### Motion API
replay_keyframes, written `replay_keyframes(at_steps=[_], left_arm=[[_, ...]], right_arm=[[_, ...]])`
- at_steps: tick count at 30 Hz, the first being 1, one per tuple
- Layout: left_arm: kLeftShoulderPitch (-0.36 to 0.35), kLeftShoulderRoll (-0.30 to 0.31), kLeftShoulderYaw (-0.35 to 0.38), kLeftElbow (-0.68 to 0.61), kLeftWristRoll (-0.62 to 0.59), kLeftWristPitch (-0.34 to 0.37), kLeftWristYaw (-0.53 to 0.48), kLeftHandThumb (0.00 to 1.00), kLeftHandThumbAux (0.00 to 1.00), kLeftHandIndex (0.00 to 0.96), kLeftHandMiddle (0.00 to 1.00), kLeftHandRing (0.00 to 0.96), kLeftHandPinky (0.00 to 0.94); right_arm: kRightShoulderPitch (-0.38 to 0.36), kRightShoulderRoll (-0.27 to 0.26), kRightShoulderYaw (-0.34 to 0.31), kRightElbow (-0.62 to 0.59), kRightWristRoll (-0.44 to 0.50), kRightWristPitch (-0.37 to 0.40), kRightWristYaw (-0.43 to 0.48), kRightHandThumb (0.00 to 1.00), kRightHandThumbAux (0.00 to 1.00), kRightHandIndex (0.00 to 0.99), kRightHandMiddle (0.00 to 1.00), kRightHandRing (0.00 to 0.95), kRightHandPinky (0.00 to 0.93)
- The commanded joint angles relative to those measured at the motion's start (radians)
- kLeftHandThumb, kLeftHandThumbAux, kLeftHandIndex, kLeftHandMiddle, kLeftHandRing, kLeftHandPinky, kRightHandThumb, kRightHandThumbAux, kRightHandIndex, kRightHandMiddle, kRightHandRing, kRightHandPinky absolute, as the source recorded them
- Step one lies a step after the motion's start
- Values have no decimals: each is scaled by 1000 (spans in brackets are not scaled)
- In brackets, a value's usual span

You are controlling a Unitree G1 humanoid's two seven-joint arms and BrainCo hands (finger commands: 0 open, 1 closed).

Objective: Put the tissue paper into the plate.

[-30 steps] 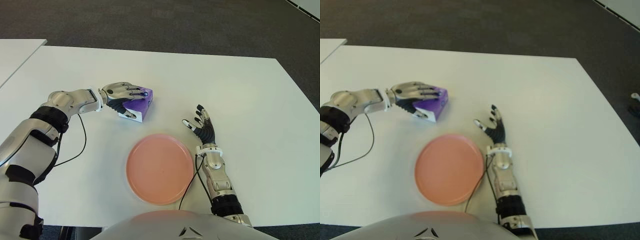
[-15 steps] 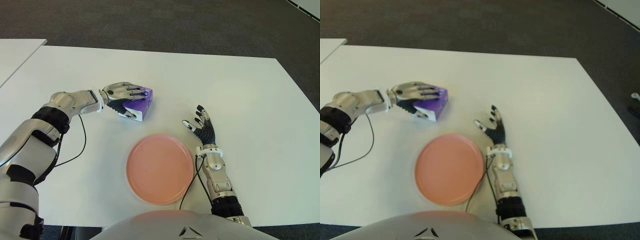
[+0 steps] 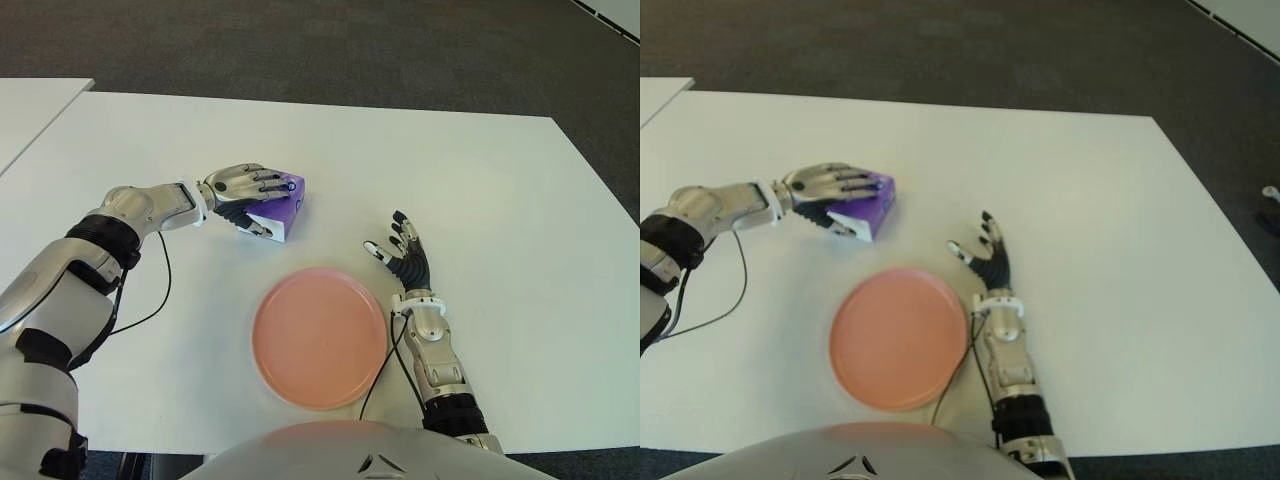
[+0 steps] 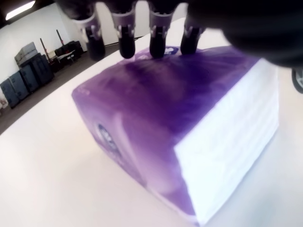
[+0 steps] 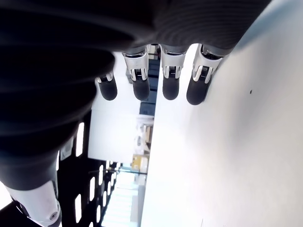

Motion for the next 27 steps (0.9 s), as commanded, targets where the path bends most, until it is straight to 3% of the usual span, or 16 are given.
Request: replay_keyframes(at_steps=[1, 17, 27], left_arm=[[6, -8, -23, 20, 32, 16, 19, 409, 104, 0, 0, 0, 0], [2, -8, -25, 26, 53, 62, 102, 403, 98, 0, 0, 0, 0], [12, -52, -78, 102, 107, 136, 213, 358, 96, 0, 0, 0, 0]], right_arm=[[50, -4, 1, 34, 1, 65, 11, 179, 686, 0, 40, 59, 98], [56, -3, 10, 14, -4, 92, 15, 179, 684, 0, 40, 61, 93], [57, 2, 16, -3, -3, 120, 14, 205, 697, 0, 44, 67, 113]])
